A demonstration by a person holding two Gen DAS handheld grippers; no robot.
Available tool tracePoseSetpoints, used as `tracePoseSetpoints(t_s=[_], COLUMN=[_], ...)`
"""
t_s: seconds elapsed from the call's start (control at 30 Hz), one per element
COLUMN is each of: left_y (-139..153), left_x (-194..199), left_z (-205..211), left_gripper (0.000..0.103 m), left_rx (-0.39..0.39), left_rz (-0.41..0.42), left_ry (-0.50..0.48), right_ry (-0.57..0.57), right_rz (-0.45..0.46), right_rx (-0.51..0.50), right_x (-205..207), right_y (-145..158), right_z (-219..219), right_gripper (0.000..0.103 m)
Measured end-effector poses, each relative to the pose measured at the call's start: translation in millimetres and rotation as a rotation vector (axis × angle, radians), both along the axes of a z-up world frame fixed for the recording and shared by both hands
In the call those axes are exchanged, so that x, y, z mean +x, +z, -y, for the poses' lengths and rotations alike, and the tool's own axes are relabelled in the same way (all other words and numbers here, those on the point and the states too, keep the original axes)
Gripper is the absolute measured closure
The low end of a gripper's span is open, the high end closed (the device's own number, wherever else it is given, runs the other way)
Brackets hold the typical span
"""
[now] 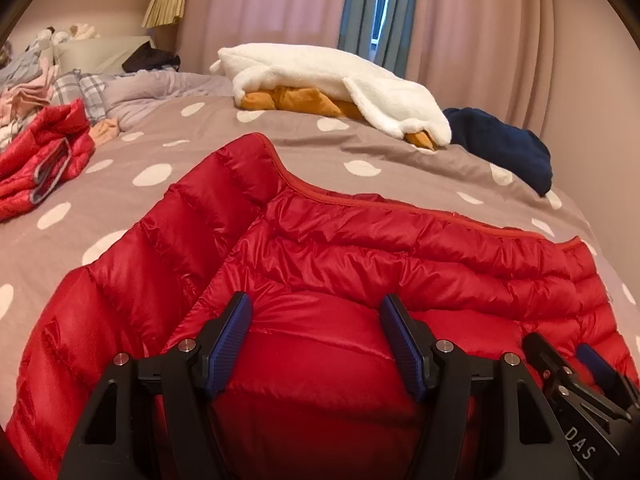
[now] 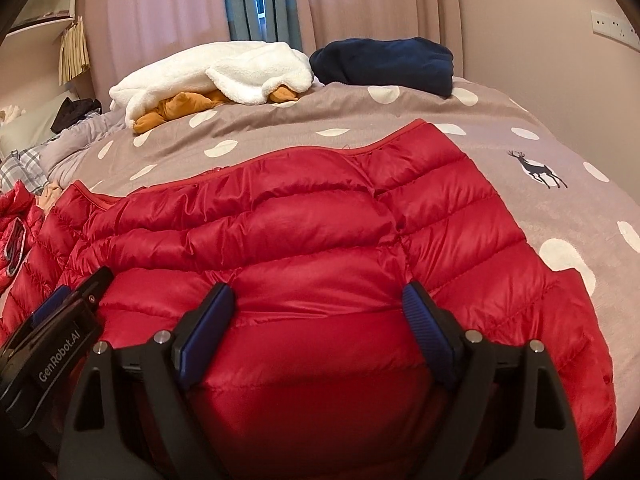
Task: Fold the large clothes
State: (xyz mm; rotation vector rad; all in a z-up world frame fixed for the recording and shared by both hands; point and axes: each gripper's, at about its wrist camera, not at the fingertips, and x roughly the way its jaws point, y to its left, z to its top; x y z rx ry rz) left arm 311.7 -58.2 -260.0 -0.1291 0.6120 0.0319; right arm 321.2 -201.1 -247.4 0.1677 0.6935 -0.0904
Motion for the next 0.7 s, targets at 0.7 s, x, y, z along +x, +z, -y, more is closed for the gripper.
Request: tracePoseSetpoints(t_s=[0.7], left_y=[24], left_x=[-21], left_z=[-142], left_gripper=[0.037], left_rx=[-0.159], left_rz=[-0.049], left_ry=[0.356], right_ry=[-0.224], right_rz=[0.004], right_rx=[-0.048], right_x=[-39], right_y=[43], right_z=[102], right_gripper=[0.016])
